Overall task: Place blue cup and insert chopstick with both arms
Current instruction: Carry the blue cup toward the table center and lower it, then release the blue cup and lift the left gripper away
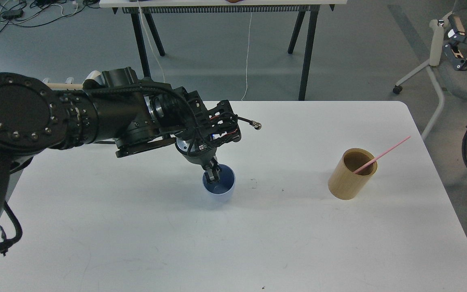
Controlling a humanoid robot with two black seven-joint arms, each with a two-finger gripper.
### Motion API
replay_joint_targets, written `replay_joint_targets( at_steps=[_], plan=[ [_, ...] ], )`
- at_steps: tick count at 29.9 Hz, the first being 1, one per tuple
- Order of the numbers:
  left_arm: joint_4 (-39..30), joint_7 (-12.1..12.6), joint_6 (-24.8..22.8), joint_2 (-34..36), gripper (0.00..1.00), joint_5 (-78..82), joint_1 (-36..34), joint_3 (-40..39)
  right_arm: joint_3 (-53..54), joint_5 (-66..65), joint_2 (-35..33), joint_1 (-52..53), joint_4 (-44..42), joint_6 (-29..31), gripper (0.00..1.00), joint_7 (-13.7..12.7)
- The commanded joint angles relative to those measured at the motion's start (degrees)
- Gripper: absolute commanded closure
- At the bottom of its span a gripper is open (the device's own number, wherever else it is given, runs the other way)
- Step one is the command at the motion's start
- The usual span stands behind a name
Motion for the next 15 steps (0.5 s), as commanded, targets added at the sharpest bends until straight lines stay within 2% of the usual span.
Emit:
replay_joint_targets(
  at_steps=[1,4,9,10,12,15],
  plan=[
    [0.08,0.0,0.0,0.0,1.0,0.0,0.55,-0.06,0.0,0.0,-0.04,-0.01,0.04,0.0,0.02,0.0],
    [0.09,0.0,0.0,0.0,0.98,0.0,0.55,0.03,-0.09,0.0,-0.04,-0.01,0.04,0.0,0.02,0.0],
    [0.17,0.0,0.0,0.0,0.9,-0.09,0.55,-0.32,-0.09,0.0,-0.04,-0.18,0.04,0.0,0.02,0.0],
    [0.09,0.0,0.0,0.0,0.87,-0.09,0.47,-0.41,-0.09,0.0,-0.04,-0.18,0.04,0.0,0.02,0.0],
    [0.17,0.0,0.0,0.0,0.75,-0.09,0.55,-0.67,-0.09,0.0,-0.04,-0.27,0.13,0.0,0.02,0.0],
    [0.17,0.0,0.0,0.0,0.64,-0.09,0.55,-0.76,-0.09,0.0,-0.04,-0.27,0.13,0.0,0.02,0.0]
  ],
)
